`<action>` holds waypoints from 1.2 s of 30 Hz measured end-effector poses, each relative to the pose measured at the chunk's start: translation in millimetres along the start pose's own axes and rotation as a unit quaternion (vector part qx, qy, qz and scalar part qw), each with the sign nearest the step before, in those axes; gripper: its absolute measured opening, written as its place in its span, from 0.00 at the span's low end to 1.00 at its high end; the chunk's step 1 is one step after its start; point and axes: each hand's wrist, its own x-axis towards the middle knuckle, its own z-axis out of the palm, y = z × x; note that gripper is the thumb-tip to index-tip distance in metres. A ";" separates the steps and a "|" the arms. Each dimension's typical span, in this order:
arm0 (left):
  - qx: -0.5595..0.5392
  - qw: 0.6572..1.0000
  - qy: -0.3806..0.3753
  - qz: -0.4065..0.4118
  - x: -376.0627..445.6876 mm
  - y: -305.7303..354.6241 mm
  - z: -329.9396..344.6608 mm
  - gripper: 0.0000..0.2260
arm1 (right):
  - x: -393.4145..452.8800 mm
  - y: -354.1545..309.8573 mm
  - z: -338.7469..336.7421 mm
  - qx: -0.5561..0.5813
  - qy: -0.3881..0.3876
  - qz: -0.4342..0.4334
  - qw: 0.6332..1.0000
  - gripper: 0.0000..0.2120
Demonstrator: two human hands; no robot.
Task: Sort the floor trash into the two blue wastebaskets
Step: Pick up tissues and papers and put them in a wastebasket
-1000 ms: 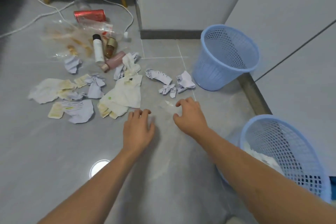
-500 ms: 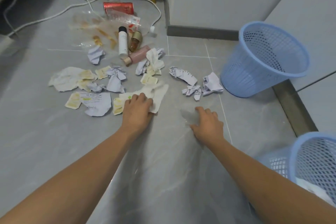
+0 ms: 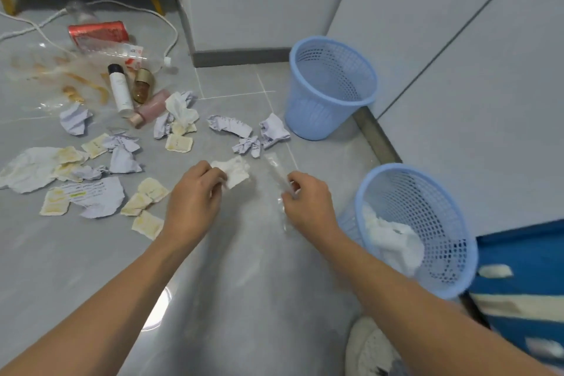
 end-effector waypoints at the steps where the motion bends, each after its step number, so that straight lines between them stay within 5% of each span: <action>1: -0.017 1.000 -0.001 0.017 4.4 22.3 -3.8 0.08 | -5.5 2.2 -21.7 0.008 0.030 0.010 0.999 0.04; 6: -0.124 0.986 -0.009 0.109 25.8 142.7 2.9 0.09 | -31.8 50.2 -122.4 0.007 0.129 0.097 0.987 0.02; 10: -0.183 0.967 -0.047 0.174 31.2 228.0 45.4 0.06 | -51.1 103.6 -161.7 -0.040 0.096 0.198 0.975 0.03; 14: -0.206 0.962 -0.094 0.154 26.9 276.1 104.4 0.05 | -61.7 148.4 -174.0 -0.108 0.051 0.249 0.961 0.07; 19: -0.009 0.960 -0.256 0.116 19.6 291.1 137.9 0.03 | -68.5 168.5 -176.7 -0.113 0.009 0.277 0.954 0.08; 24: -0.009 0.977 -0.133 0.168 19.2 261.1 104.7 0.11 | -48.7 120.8 -171.4 -0.176 0.140 0.160 0.961 0.05; 29: -0.037 0.994 -0.019 0.098 15.6 167.2 53.2 0.07 | 6.7 37.7 -114.5 -0.095 0.162 0.017 0.982 0.05; 32: -0.005 1.000 -0.004 0.006 2.9 87.9 24.0 0.06 | 32.0 -15.6 -56.7 -0.043 0.087 -0.055 0.994 0.05; 36: 0.036 0.990 0.004 -0.139 -36.8 -18.7 -7.8 0.06 | 40.1 -68.6 42.7 -0.038 -0.118 -0.123 0.985 0.10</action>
